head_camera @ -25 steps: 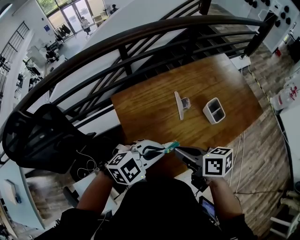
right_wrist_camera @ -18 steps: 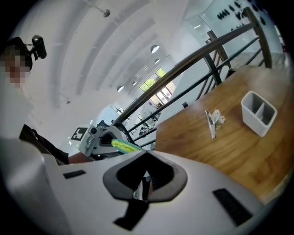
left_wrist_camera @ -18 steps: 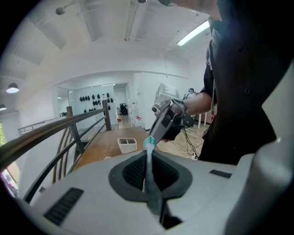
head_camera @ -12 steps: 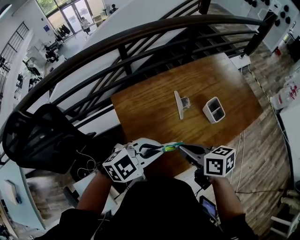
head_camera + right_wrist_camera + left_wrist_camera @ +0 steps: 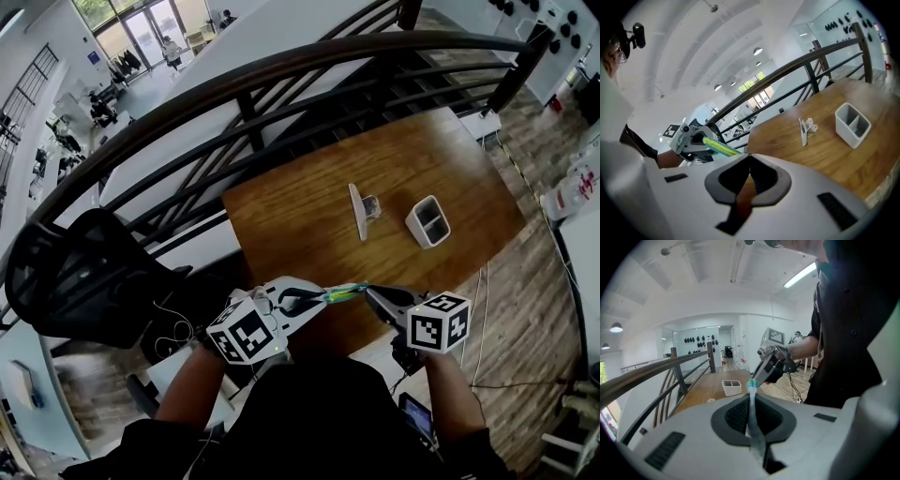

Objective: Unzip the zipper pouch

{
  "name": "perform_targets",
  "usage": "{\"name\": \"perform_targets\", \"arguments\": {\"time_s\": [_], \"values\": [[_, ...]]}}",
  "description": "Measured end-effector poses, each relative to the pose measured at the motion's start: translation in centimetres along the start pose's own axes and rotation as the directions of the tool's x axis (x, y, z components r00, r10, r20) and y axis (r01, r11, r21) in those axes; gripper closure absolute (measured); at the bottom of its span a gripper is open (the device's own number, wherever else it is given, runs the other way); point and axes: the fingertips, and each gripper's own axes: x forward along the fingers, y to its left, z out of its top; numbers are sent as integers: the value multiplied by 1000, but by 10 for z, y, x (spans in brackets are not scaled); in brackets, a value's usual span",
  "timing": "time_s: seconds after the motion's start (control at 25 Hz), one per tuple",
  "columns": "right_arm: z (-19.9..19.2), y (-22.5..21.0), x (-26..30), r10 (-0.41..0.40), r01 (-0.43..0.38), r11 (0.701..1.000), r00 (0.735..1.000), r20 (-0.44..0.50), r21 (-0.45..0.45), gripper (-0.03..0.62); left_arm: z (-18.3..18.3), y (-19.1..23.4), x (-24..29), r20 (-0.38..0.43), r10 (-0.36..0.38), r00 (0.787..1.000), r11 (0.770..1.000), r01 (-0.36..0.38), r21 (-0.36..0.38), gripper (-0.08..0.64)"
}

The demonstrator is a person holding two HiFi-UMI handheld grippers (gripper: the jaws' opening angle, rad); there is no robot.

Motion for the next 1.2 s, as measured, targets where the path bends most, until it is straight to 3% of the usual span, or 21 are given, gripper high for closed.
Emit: {"name": "perform_targets", "arguments": {"time_s": [0.2,0.4,1.2], "values": [[3,-7,-5,-35,35,999,999,7,-19,591,2,0,4,-1,-2,1000,1000,2,7,546],[-2,-31,-11,-140,139,988,990,-12,-63,592,3,5,7,12,2,1000,1000,-1,-12,546],[2,-59,-20,-275,274,955,961,13,-112,592,-8,19,5,20,21,1000,998,-19,-67,546]]}}
